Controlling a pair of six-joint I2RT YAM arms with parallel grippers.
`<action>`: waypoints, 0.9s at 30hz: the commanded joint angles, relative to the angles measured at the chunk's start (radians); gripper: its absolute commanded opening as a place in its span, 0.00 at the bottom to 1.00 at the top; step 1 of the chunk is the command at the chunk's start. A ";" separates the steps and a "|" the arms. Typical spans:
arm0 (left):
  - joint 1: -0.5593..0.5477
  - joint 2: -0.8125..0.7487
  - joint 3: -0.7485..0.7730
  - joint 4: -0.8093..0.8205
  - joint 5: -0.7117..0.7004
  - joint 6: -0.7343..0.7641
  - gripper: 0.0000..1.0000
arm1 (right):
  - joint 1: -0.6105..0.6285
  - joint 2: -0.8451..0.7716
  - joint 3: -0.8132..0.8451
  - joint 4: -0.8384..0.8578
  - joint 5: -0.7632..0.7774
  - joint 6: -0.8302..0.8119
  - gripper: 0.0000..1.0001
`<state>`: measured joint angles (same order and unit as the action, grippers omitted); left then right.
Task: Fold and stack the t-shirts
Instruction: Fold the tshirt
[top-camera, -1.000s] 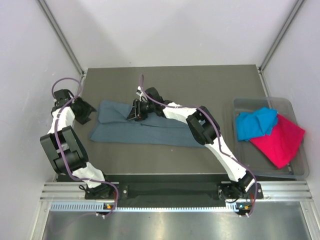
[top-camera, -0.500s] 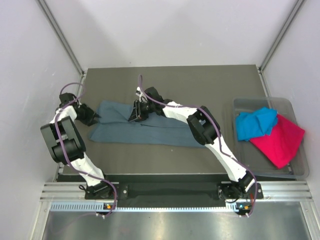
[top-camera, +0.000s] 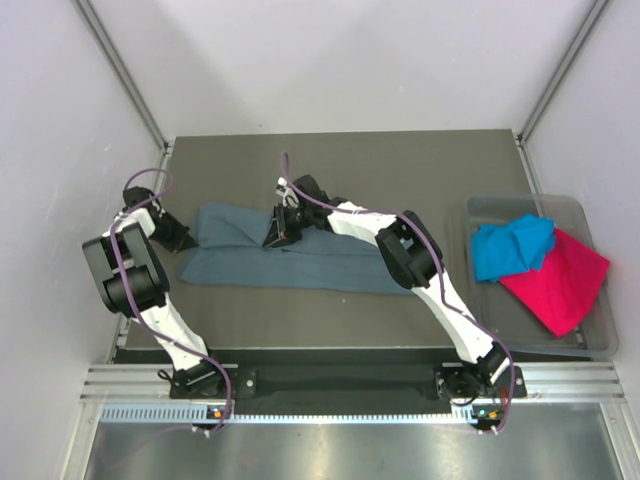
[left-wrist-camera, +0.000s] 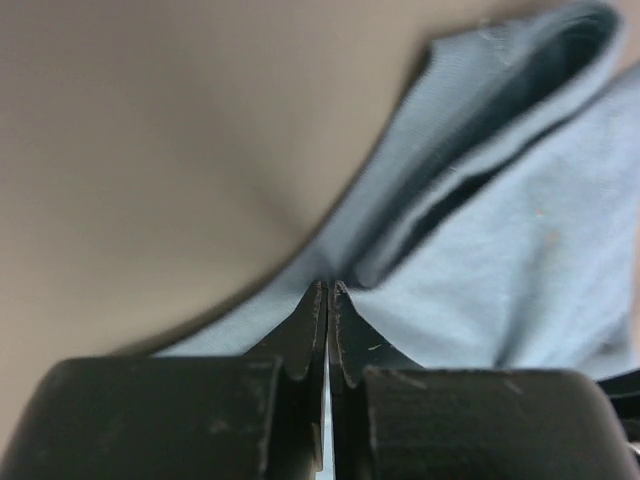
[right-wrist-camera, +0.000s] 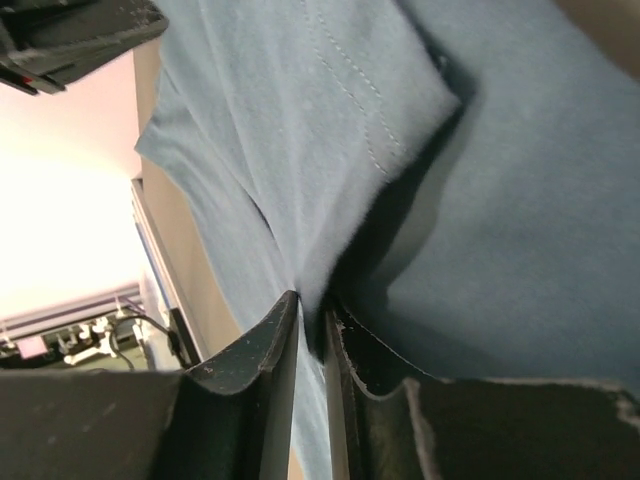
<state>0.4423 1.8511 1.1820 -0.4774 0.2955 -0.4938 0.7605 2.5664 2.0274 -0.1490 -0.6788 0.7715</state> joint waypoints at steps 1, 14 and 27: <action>-0.001 0.000 0.038 -0.029 -0.061 0.040 0.00 | -0.020 -0.072 -0.001 -0.007 -0.024 0.021 0.16; 0.001 -0.082 0.025 -0.016 -0.036 0.037 0.52 | -0.049 -0.084 -0.045 0.115 -0.088 0.034 0.34; -0.016 0.019 0.096 0.066 0.142 -0.009 0.59 | -0.052 0.049 0.129 0.134 -0.064 0.111 0.37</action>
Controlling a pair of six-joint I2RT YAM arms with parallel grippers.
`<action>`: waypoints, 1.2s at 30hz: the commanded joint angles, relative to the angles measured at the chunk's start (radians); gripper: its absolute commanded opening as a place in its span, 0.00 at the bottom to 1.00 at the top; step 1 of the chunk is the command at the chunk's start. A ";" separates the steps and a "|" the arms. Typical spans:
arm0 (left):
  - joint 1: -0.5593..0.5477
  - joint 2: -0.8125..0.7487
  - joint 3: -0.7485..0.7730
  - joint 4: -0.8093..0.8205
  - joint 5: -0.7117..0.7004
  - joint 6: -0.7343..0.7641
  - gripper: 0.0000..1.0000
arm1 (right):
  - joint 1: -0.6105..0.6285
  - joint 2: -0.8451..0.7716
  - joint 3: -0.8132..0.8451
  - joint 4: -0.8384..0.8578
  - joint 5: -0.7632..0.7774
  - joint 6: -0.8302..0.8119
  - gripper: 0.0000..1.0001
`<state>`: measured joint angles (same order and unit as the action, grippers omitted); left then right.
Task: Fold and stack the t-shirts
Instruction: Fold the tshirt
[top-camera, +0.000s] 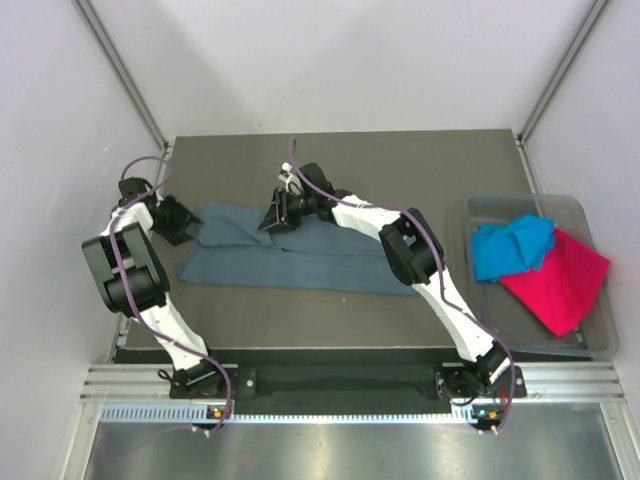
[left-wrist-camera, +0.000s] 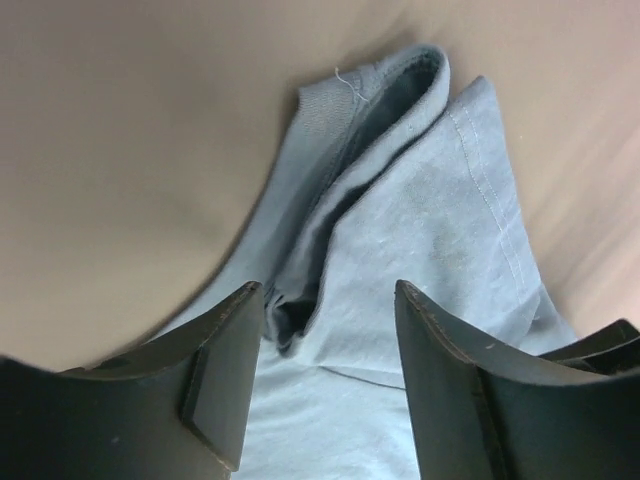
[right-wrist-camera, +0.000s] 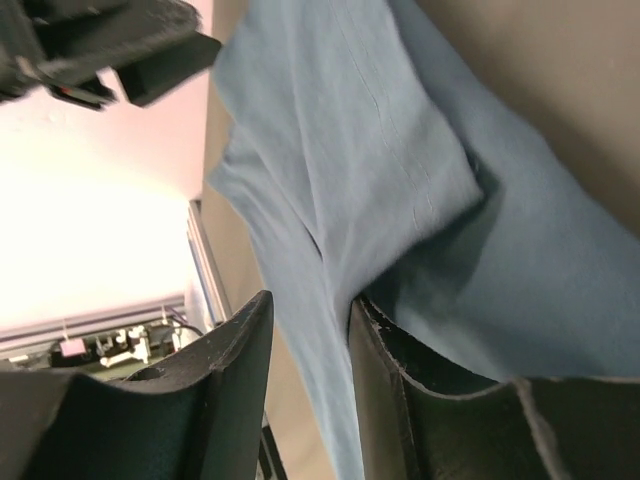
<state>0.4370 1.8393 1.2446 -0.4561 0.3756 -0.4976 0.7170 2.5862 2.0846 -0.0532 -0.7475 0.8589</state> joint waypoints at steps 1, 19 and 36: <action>-0.017 0.037 0.035 0.043 0.060 -0.006 0.58 | -0.007 0.037 0.083 0.033 0.005 0.026 0.37; -0.044 -0.063 0.007 0.108 -0.069 -0.041 0.46 | -0.010 0.068 0.114 0.026 0.007 0.048 0.34; -0.076 0.034 0.050 0.039 -0.067 0.004 0.43 | -0.016 0.069 0.107 0.033 0.007 0.058 0.34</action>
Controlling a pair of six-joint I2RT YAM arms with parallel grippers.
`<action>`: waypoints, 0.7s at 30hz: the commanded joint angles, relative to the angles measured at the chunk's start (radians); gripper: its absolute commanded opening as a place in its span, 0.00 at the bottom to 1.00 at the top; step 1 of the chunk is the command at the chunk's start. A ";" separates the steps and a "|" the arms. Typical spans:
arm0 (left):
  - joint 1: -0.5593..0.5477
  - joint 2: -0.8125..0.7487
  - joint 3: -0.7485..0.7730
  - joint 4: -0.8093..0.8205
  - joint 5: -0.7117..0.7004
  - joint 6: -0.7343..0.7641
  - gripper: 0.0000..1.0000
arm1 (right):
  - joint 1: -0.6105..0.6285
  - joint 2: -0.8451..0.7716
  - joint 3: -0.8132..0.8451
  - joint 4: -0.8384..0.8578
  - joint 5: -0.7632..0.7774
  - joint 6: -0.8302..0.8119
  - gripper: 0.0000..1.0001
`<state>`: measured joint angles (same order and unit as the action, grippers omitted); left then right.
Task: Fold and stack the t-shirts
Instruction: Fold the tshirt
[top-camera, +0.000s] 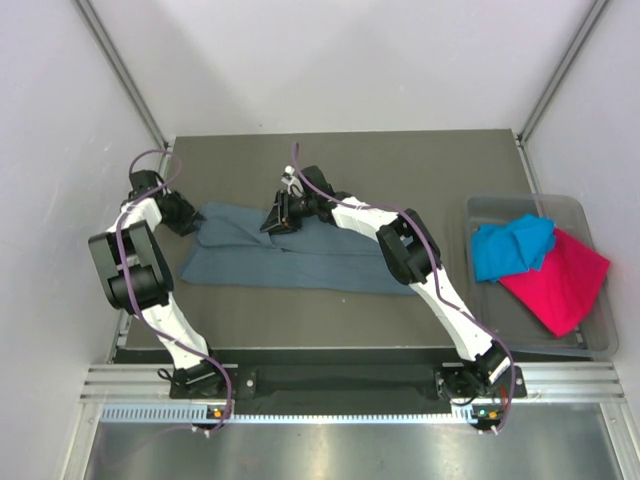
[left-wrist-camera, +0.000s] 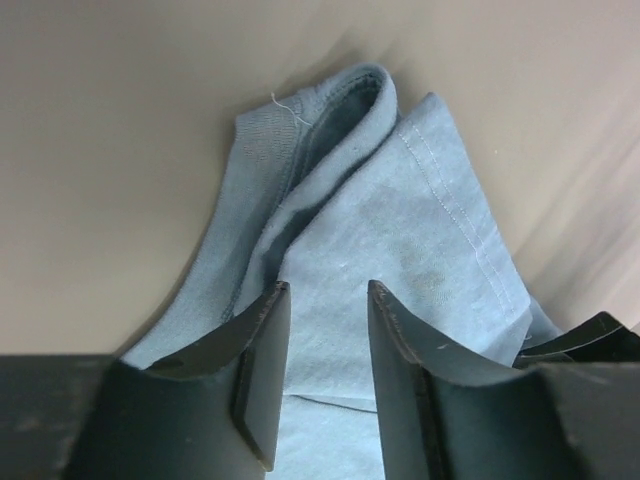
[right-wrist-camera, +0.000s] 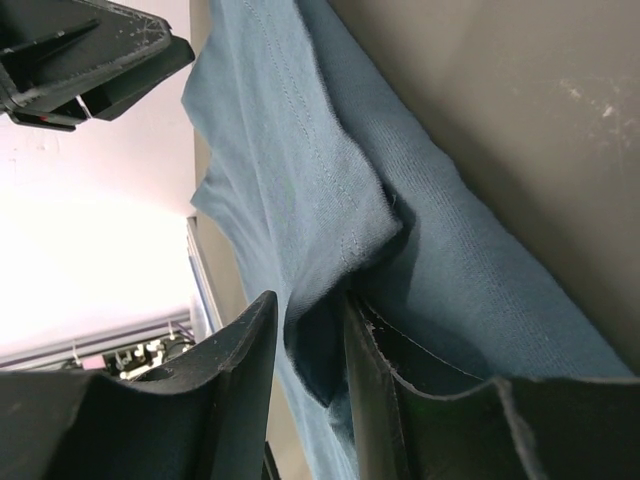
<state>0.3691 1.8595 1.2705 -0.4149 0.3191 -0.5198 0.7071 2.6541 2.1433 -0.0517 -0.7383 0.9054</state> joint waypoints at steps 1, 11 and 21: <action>-0.010 0.013 0.020 0.008 -0.005 0.026 0.41 | -0.005 0.001 0.047 0.032 -0.003 0.012 0.33; -0.012 0.014 0.009 -0.005 -0.045 0.043 0.52 | -0.006 0.004 0.041 0.035 -0.004 0.015 0.33; -0.013 0.024 0.009 0.010 -0.015 0.047 0.44 | -0.006 0.004 0.027 0.038 -0.007 0.018 0.33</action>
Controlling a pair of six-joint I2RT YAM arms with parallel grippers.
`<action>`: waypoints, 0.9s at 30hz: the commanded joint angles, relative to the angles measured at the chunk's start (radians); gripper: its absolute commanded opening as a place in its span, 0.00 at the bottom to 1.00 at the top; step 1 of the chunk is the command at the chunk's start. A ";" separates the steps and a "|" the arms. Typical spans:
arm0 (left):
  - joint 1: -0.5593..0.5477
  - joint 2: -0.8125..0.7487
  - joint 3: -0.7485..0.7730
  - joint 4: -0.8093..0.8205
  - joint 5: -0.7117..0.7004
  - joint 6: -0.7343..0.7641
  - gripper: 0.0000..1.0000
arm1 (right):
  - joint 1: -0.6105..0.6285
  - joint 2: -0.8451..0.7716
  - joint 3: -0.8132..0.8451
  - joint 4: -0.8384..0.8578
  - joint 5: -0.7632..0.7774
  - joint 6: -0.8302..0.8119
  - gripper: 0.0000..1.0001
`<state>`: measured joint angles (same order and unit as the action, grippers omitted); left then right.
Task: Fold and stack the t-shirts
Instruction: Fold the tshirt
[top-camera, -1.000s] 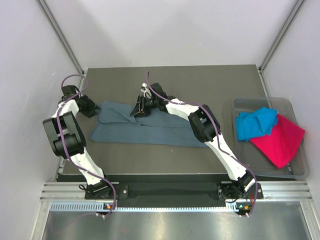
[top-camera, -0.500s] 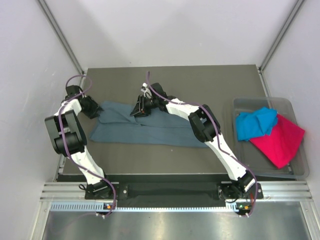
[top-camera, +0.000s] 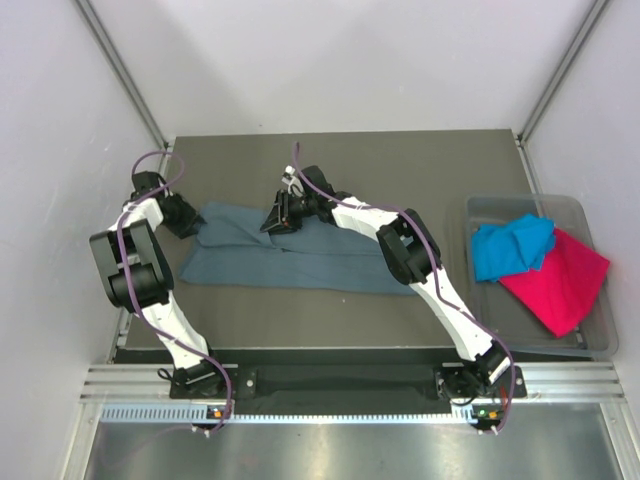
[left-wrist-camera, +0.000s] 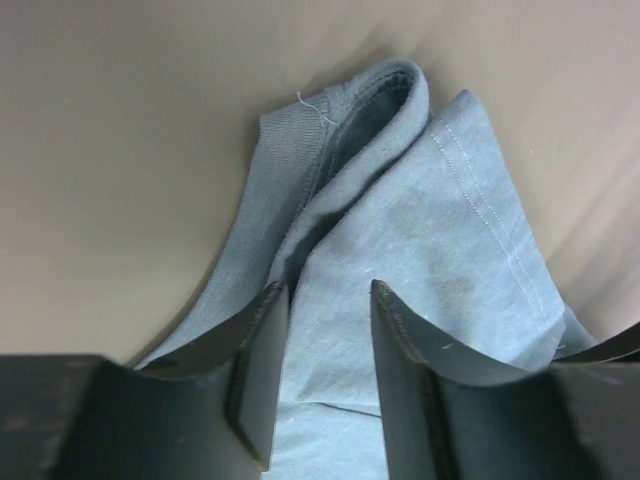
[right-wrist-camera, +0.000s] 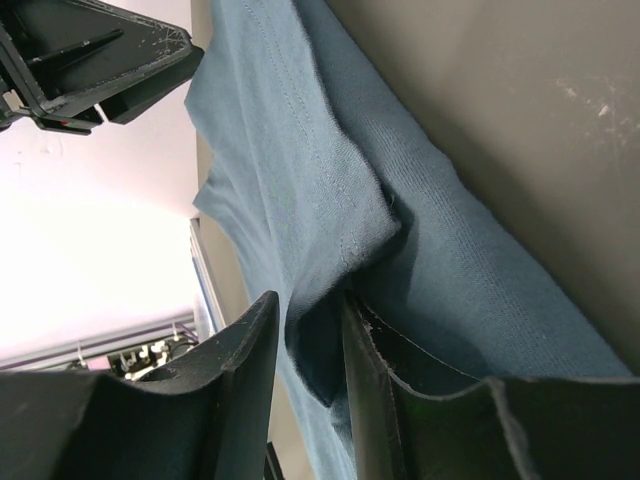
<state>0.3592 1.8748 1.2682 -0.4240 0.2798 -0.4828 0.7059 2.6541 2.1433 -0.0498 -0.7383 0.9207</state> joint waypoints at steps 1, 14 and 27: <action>-0.003 0.010 0.005 0.028 0.028 0.003 0.43 | -0.005 0.004 0.029 0.037 -0.007 0.003 0.32; -0.003 0.070 0.042 -0.007 0.032 0.010 0.27 | -0.003 0.023 0.056 0.030 0.004 0.023 0.31; -0.003 0.050 0.099 -0.133 -0.019 0.078 0.00 | -0.005 -0.085 -0.069 -0.016 -0.021 0.024 0.04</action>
<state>0.3580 1.9530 1.3361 -0.5106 0.2829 -0.4412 0.7055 2.6526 2.1143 -0.0601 -0.7372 0.9443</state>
